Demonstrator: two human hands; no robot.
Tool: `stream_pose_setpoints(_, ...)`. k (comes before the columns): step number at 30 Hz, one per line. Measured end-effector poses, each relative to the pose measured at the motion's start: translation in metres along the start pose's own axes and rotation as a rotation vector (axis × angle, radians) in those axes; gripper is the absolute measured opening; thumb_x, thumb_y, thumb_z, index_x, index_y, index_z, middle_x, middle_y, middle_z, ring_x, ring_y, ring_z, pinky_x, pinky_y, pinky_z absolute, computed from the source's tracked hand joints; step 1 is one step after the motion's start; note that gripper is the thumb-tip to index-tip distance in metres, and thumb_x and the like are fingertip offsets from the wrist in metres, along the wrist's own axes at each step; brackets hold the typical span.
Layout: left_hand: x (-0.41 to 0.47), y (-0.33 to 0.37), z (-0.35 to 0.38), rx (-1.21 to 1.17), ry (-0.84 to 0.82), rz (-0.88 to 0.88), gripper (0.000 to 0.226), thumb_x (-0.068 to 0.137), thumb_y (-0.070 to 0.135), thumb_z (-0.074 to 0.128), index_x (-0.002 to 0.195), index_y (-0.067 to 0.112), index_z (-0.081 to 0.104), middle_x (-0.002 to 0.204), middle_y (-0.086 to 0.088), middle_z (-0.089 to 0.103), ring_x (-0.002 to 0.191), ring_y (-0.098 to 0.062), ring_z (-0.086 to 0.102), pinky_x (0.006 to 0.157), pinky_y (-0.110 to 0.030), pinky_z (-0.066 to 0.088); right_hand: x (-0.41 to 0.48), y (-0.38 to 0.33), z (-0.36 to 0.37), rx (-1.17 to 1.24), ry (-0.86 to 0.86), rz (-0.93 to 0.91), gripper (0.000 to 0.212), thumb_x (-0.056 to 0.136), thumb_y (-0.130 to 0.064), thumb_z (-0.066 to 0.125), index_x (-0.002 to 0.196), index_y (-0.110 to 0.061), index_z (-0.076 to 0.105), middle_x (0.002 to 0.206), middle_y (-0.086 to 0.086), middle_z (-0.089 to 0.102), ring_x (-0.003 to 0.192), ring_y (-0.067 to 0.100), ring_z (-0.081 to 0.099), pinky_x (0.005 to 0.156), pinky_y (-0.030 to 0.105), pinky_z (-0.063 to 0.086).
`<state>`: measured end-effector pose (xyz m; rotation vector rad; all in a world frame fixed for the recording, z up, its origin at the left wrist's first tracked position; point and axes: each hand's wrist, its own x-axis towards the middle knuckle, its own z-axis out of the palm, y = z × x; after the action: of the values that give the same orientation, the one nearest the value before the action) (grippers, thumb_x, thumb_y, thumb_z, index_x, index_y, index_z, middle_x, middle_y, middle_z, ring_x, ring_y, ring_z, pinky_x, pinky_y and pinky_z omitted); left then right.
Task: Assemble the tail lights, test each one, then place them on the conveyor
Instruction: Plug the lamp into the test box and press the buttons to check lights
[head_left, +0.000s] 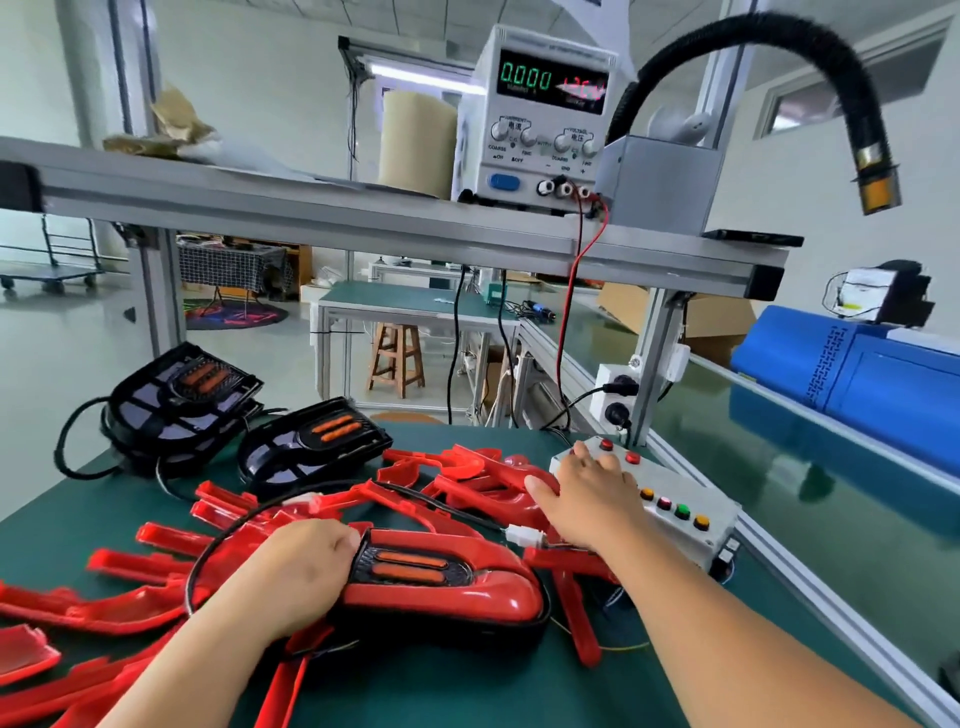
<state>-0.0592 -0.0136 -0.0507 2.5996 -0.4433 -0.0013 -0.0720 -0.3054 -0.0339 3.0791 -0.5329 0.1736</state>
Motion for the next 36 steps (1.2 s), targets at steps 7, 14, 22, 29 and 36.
stream_pose_setpoints(7,0.002,-0.003,0.001,-0.028,-0.053,0.004,0.036,0.103,0.029,0.033,0.100,0.013,0.066,0.103,0.002,0.067,0.099,-0.015,0.059,0.093,-0.031,0.044,0.020,-0.001,0.009,-0.050,-0.037,-0.001,0.084,0.093,-0.070,0.016,0.153,-0.011,0.025,0.162,0.007,0.018,0.147,0.031,0.013,0.114,0.047,0.023)
stream_pose_setpoints(14,-0.002,0.000,-0.001,-0.033,-0.012,0.031,0.036,0.105,0.029,0.033,0.131,0.019,0.056,0.135,0.001,0.056,0.123,-0.016,0.051,0.098,-0.023,0.036,0.022,0.001,0.019,-0.128,-0.012,0.001,0.084,0.093,-0.070,0.015,0.151,-0.010,0.028,0.158,0.009,0.028,0.145,0.032,0.016,0.113,0.047,0.025)
stream_pose_setpoints(22,-0.004,0.004,-0.002,-0.061,-0.014,0.021,0.028,0.103,0.023,0.037,0.098,0.014,0.063,0.109,0.000,0.064,0.108,-0.019,0.058,0.075,-0.025,0.038,0.020,-0.001,0.028,-0.092,-0.004,0.009,0.082,0.093,-0.069,0.015,0.148,-0.011,0.035,0.162,0.008,0.015,0.144,0.031,0.014,0.115,0.048,0.020)
stream_pose_setpoints(29,-0.004,0.006,-0.003,-0.079,-0.008,0.013,0.033,0.103,0.021,0.038,0.112,0.007,0.065,0.116,-0.005,0.066,0.103,-0.017,0.058,0.079,-0.025,0.039,0.019,-0.001,0.030,-0.066,-0.010,0.009,0.081,0.094,-0.068,0.014,0.149,-0.011,0.032,0.164,0.008,0.007,0.146,0.032,0.011,0.116,0.048,0.018)
stream_pose_setpoints(36,-0.004,0.006,-0.003,-0.085,-0.014,0.009,0.032,0.104,0.022,0.038,0.120,0.013,0.064,0.123,0.000,0.063,0.112,-0.017,0.057,0.081,-0.022,0.035,0.017,-0.001,0.030,-0.050,-0.026,0.015,0.081,0.094,-0.068,0.014,0.150,-0.012,0.030,0.164,0.007,0.003,0.147,0.033,0.007,0.117,0.049,0.015)
